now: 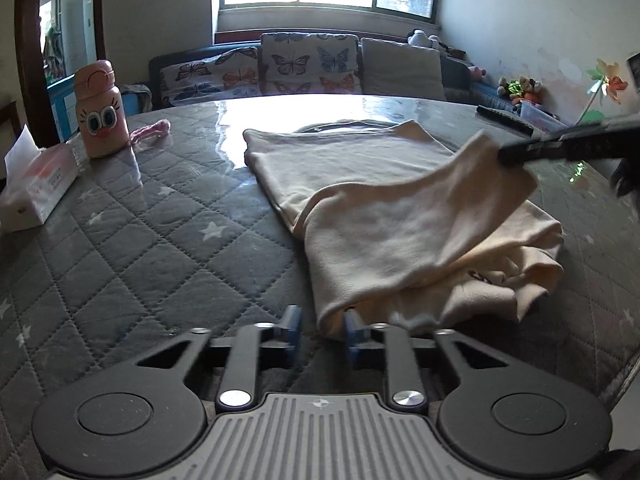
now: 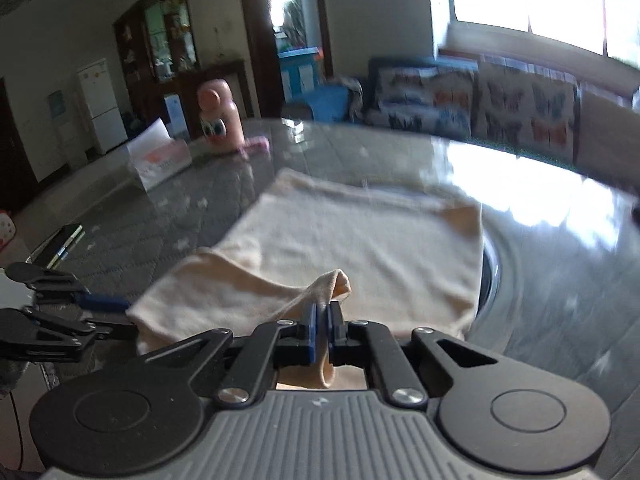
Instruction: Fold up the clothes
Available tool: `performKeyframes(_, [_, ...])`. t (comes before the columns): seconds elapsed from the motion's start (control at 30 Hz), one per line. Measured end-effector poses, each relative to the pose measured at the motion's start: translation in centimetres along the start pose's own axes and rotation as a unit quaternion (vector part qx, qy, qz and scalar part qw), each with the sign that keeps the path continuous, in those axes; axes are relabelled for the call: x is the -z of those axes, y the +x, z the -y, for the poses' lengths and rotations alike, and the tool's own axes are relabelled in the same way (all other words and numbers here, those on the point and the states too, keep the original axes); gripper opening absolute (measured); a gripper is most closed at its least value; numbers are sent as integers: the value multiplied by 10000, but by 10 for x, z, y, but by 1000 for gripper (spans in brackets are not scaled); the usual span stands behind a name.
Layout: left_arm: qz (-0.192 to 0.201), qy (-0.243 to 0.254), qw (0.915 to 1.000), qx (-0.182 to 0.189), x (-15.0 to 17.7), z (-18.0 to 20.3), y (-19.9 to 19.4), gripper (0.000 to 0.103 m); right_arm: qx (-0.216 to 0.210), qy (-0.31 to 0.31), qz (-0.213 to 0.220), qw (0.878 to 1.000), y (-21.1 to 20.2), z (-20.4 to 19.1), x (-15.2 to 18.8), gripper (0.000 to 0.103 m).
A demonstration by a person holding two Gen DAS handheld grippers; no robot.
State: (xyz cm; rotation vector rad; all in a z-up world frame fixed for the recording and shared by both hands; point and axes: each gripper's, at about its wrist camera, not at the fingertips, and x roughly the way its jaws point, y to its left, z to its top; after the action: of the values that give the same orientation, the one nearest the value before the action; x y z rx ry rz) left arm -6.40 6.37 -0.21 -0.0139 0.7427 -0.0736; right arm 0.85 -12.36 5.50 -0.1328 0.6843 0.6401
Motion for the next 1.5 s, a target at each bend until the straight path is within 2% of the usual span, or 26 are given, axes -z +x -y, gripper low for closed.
performKeyframes(0.07, [108, 119, 9999, -46, 0, 4, -4, 3, 67, -144, 172, 9997, -9, -2, -8, 4])
performKeyframes(0.17, [291, 351, 9989, -101, 1, 12, -12, 2, 193, -279, 385, 9987, -20, -1, -15, 4])
performKeyframes(0.3, [370, 487, 9981, 100, 0, 22, -18, 2, 418, -351, 499, 9973, -25, 4, -14, 4])
performKeyframes(0.4, [243, 578, 9977, 241, 0, 27, -12, 2, 587, -211, 227, 9978, -12, 16, 0, 5])
performKeyframes(0.53, [43, 693, 9970, 352, -1, 27, -9, 6, 594, -29, -294, 9978, 10, 26, 19, 6])
performKeyframes(0.6, [26, 714, 9967, 377, -5, 23, -12, 6, 588, -6, -304, 9978, 10, 28, 20, 9])
performKeyframes(0.8, [294, 374, 9983, 329, -36, 8, -11, 6, 393, 61, -157, 9991, 5, 29, 17, 10])
performKeyframes(1.0, [318, 307, 9980, 460, -61, 20, 25, 6, 193, 95, -281, 9994, 23, 21, 21, 10])
performKeyframes(1.07, [260, 288, 9985, 396, -64, 20, 39, 5, 156, 83, -298, 9994, 25, 19, 21, 11])
performKeyframes(1.17, [93, 107, 9998, 123, -62, 9, 55, 5, 122, 75, -330, 9994, 27, 17, 23, 19])
performKeyframes(1.23, [-25, -26, 10000, -48, -58, 0, 63, 5, 124, 88, -383, 9991, 29, 19, 25, 19])
performKeyframes(1.4, [-124, -257, 9991, -301, -49, -21, 59, 5, 138, 140, -473, 9987, 31, 24, 29, 19])
performKeyframes(1.5, [100, -316, 9992, -204, -54, -19, 45, 5, 142, 147, -400, 9990, 26, 26, 28, 19])
